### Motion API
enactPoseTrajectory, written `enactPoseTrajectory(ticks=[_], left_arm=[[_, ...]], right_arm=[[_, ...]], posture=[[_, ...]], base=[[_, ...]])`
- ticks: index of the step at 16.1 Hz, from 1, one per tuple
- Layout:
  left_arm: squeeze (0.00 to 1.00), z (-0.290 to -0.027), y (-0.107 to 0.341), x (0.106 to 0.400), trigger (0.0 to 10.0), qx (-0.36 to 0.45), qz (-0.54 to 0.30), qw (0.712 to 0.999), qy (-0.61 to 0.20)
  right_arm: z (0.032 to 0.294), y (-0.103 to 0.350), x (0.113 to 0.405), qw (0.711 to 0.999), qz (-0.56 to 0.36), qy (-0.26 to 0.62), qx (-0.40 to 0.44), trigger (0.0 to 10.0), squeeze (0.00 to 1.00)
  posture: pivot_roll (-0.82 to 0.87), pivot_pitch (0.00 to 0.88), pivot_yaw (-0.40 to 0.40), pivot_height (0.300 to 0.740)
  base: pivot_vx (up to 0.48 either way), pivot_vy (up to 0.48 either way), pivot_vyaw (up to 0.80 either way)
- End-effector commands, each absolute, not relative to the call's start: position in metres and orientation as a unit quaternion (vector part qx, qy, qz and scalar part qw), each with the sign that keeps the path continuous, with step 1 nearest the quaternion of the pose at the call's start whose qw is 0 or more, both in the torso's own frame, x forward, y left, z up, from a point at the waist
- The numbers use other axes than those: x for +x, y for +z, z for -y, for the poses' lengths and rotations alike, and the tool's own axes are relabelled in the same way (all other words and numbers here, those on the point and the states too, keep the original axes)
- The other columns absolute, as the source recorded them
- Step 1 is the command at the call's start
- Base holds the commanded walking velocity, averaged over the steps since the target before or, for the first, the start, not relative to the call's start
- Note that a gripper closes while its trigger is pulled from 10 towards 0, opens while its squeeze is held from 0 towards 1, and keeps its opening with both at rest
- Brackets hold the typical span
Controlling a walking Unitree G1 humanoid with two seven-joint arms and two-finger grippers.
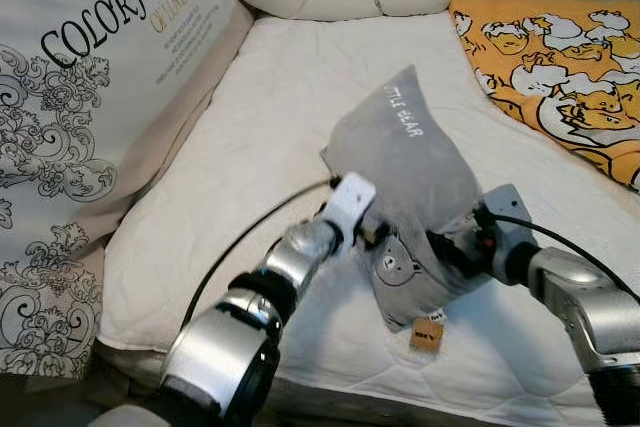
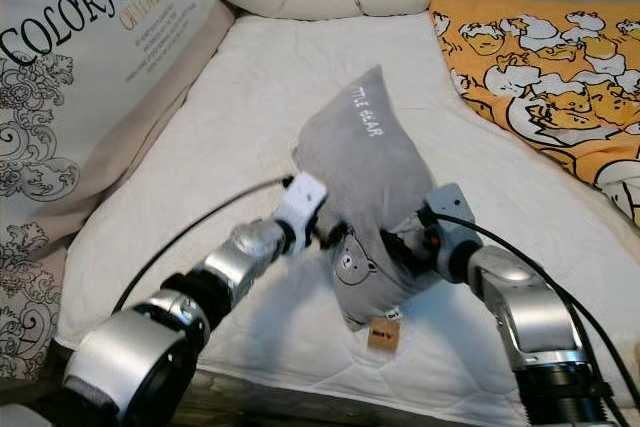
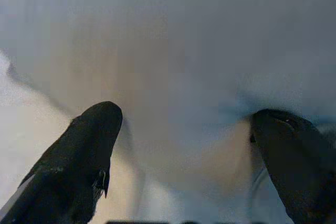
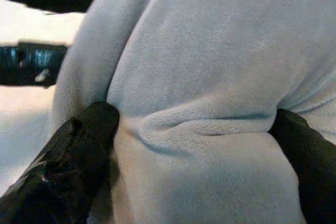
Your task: Clean up the room
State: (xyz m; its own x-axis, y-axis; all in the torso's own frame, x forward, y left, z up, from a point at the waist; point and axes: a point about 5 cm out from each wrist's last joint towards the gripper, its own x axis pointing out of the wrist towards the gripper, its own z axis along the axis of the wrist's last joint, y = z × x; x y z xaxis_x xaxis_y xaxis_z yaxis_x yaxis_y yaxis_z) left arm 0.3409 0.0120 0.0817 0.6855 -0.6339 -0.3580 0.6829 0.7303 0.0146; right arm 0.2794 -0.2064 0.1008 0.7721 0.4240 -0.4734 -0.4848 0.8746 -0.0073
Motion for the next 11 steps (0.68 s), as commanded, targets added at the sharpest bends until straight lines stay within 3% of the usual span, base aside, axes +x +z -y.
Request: enactPoseTrajectory(ticks=[1,3,5,9,11], left_arm=[[0.0,0.033,0.121,0.34,10.0,0.026,-0.098,0.9,-0.424],[0.0,0.029,0.126,0.344,10.0,0.023,-0.093,0.898,-0.43],[0.0,0.017,0.122,0.348,10.0,0.073,-0.086,0.903,-0.415],[0.0,-0.031,0.095,0.354,10.0,0.151,-0.13,0.915,-0.352],[0.0,-0.062,0.088,0.359,10.0,0.153,-0.145,0.933,-0.293]], right_arm=[[0.184,0.095,0.279,0.928,-0.24,0.282,-0.041,10.0,0.0],[0.171,0.093,0.281,0.924,-0.236,0.299,-0.038,10.0,0.0],[0.164,0.092,0.283,0.922,-0.234,0.306,-0.039,10.0,0.0],[0.185,0.087,0.279,0.923,-0.257,0.281,-0.057,10.0,0.0],[0.172,0.096,0.273,0.917,-0.225,0.326,-0.042,10.0,0.0]], posture=[[0.01,0.0,0.087,0.74],[0.03,0.0,0.08,0.74],[0.03,0.0,0.078,0.74],[0.03,0.0,0.072,0.74],[0.02,0.0,0.07,0.74]], base=[[0.0,0.0,0.0],[0.0,0.0,0.0],[0.0,0.0,0.0],[0.0,0.0,0.0],[0.0,0.0,0.0]])
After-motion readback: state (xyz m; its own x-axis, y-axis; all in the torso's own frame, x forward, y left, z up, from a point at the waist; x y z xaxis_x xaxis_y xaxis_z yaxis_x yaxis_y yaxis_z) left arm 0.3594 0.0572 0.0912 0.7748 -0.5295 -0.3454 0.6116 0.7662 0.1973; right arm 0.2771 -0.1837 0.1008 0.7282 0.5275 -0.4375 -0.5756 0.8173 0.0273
